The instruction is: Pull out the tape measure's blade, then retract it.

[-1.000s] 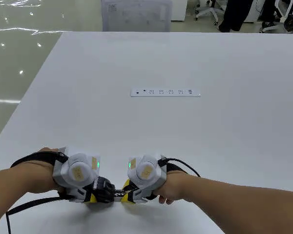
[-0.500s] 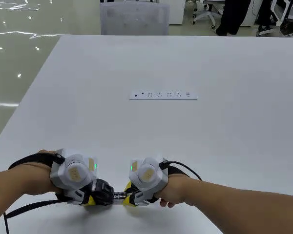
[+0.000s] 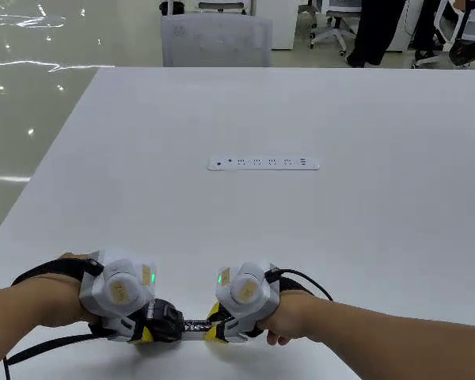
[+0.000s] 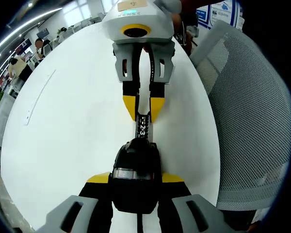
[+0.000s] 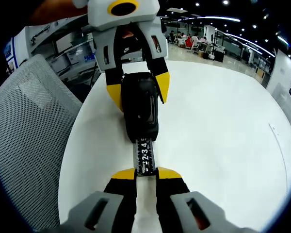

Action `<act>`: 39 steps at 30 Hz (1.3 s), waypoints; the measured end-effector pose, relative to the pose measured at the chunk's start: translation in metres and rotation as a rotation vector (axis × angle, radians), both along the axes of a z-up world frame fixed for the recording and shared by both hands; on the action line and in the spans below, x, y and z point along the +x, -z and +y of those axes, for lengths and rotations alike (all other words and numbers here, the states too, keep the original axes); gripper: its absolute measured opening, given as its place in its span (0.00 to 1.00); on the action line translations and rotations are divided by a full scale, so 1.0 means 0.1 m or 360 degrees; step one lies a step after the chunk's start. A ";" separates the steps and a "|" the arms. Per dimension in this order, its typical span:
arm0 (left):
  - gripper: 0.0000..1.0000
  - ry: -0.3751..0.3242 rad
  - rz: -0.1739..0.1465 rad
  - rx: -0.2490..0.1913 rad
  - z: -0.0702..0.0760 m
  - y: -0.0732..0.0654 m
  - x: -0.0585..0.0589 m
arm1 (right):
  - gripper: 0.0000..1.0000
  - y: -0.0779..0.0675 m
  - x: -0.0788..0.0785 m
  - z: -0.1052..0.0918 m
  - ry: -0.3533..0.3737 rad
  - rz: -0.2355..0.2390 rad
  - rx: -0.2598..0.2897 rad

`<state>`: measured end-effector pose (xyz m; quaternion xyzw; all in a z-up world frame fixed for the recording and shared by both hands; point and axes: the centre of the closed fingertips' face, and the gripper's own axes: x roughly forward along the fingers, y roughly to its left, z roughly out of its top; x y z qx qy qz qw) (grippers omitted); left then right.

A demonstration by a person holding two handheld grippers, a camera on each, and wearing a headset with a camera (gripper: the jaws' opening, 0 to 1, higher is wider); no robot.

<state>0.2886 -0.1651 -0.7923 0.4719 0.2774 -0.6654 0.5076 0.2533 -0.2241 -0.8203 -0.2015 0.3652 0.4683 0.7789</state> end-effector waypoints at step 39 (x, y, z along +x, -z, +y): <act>0.32 -0.0004 -0.0013 -0.0018 0.01 0.00 0.01 | 0.12 0.01 -0.16 -0.32 0.0077 0.0007 -0.0013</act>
